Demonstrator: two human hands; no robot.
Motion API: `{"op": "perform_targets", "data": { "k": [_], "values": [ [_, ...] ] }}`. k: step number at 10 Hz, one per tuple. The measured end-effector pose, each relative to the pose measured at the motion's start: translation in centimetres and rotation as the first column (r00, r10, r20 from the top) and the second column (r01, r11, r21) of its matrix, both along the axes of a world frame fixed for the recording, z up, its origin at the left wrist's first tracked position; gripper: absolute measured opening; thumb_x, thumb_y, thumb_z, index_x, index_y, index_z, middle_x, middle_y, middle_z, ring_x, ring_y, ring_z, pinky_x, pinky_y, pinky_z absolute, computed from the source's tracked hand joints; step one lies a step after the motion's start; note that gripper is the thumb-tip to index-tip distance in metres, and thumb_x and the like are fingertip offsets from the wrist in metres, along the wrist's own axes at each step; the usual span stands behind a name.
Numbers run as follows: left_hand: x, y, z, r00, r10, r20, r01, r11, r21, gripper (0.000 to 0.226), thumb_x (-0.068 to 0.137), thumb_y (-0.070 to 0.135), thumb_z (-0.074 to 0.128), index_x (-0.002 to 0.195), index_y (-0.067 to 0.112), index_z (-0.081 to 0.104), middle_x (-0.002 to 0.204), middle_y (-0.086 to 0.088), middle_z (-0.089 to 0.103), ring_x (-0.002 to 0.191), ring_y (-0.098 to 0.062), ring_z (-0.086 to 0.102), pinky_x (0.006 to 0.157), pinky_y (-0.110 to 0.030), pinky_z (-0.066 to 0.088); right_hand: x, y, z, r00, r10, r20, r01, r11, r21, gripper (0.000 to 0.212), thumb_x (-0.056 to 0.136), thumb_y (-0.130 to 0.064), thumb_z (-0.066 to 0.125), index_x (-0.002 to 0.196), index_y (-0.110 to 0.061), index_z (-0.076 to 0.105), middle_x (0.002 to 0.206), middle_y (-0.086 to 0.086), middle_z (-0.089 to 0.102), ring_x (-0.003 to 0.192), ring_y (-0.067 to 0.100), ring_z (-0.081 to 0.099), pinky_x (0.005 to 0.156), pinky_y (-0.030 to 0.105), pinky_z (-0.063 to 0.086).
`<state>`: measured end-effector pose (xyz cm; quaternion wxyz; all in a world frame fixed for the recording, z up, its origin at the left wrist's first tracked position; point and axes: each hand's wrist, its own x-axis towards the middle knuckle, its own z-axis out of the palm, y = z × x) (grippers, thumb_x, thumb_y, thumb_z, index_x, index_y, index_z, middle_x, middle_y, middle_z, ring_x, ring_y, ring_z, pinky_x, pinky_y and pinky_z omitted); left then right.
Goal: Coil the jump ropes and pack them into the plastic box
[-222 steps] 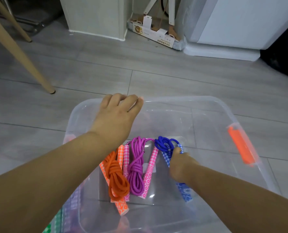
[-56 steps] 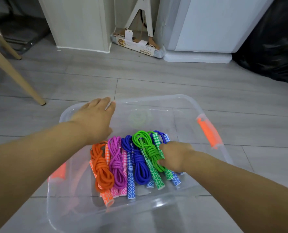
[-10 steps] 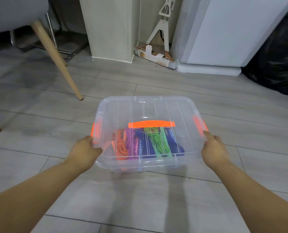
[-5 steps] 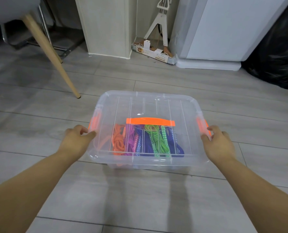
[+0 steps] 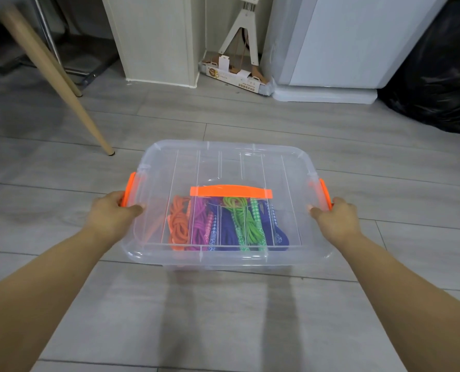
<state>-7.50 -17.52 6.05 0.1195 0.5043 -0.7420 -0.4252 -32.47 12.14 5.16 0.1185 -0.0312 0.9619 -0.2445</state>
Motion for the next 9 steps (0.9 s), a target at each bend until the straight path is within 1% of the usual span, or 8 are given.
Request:
{"op": "perform_targets", "data": {
  "k": [1,2,3,4,6,7,8,9],
  "values": [
    [0.0,-0.1,0.0,1.000,-0.001,0.007,0.001,1.000,-0.019,0.027,0.085,0.014,0.065,0.111,0.008,0.064,0.094,-0.013,0.062,0.083,-0.031,0.056,0.073,-0.032,0.040,0.3,0.1,-0.3,1.000,0.016,0.002,-0.015,0.998,-0.060,0.045,0.083,-0.042,0.061,0.113,-0.009,0.054,0.107,0.018,0.056,0.094,0.039,0.054,0.085,0.043,0.048],
    [0.0,0.0,0.0,0.994,-0.051,0.094,0.061,0.992,-0.107,0.025,0.088,0.017,0.061,0.111,0.008,0.063,0.093,-0.011,0.061,0.082,-0.031,0.054,0.071,-0.031,0.037,0.7,0.4,-0.3,0.998,0.055,0.009,-0.053,0.989,-0.137,0.038,0.090,-0.031,0.056,0.117,-0.005,0.051,0.105,0.017,0.058,0.098,0.037,0.054,0.080,0.035,0.040],
    [-0.1,0.1,0.1,0.981,-0.092,0.169,0.122,0.976,-0.179,0.020,0.088,0.015,0.057,0.106,0.009,0.063,0.090,-0.013,0.063,0.081,-0.033,0.053,0.068,-0.032,0.036,1.1,0.2,-0.1,0.993,0.095,-0.068,-0.100,0.992,-0.077,0.036,0.092,-0.029,0.053,0.119,-0.005,0.051,0.109,0.018,0.060,0.100,0.038,0.055,0.081,0.036,0.041],
    [-0.4,0.3,0.4,0.954,-0.097,0.284,0.174,0.949,-0.261,0.013,0.087,0.012,0.053,0.096,0.005,0.060,0.086,-0.019,0.062,0.077,-0.036,0.051,0.063,-0.032,0.035,1.1,0.0,-0.1,0.980,0.144,-0.136,-0.136,0.988,0.070,0.035,0.094,-0.030,0.049,0.119,-0.006,0.052,0.107,0.020,0.062,0.099,0.039,0.056,0.079,0.038,0.044],
    [-0.3,0.3,-0.2,0.919,-0.140,0.368,0.264,0.912,-0.314,0.021,0.092,0.014,0.048,0.108,0.002,0.052,0.090,-0.021,0.056,0.077,-0.032,0.044,0.067,-0.034,0.035,1.1,0.3,0.1,0.970,0.198,-0.141,-0.174,0.971,0.165,0.042,0.095,-0.037,0.044,0.124,-0.008,0.046,0.109,0.019,0.059,0.098,0.038,0.056,0.080,0.040,0.045],
    [-0.3,-0.3,0.0,0.891,-0.203,0.405,0.335,0.897,-0.288,0.025,0.092,0.017,0.049,0.111,0.001,0.050,0.098,-0.021,0.056,0.080,-0.030,0.044,0.070,-0.034,0.036,0.7,0.2,1.1,0.955,0.283,-0.090,-0.243,0.919,0.312,0.042,0.096,-0.040,0.040,0.121,-0.007,0.045,0.109,0.017,0.058,0.098,0.035,0.057,0.078,0.039,0.045],
    [-0.7,-1.9,1.3,0.755,-0.307,0.579,0.480,0.860,-0.170,0.031,0.091,0.028,0.051,0.112,0.005,0.050,0.105,-0.013,0.057,0.086,-0.028,0.050,0.076,-0.034,0.044,-0.7,-0.2,3.7,0.925,0.375,0.061,-0.362,0.818,0.446,0.041,0.094,-0.041,0.044,0.118,-0.009,0.051,0.110,0.013,0.060,0.099,0.031,0.058,0.081,0.036,0.047],
    [-1.9,-3.3,4.3,0.505,-0.429,0.749,0.631,0.776,0.019,0.039,0.092,0.040,0.050,0.122,0.016,0.049,0.123,-0.004,0.055,0.109,-0.022,0.053,0.092,-0.030,0.044,-2.2,-1.0,6.8,0.842,0.452,0.294,-0.539,0.699,0.471,0.043,0.091,-0.042,0.049,0.121,-0.012,0.052,0.119,0.009,0.058,0.108,0.028,0.055,0.087,0.032,0.044]
  ]
}}
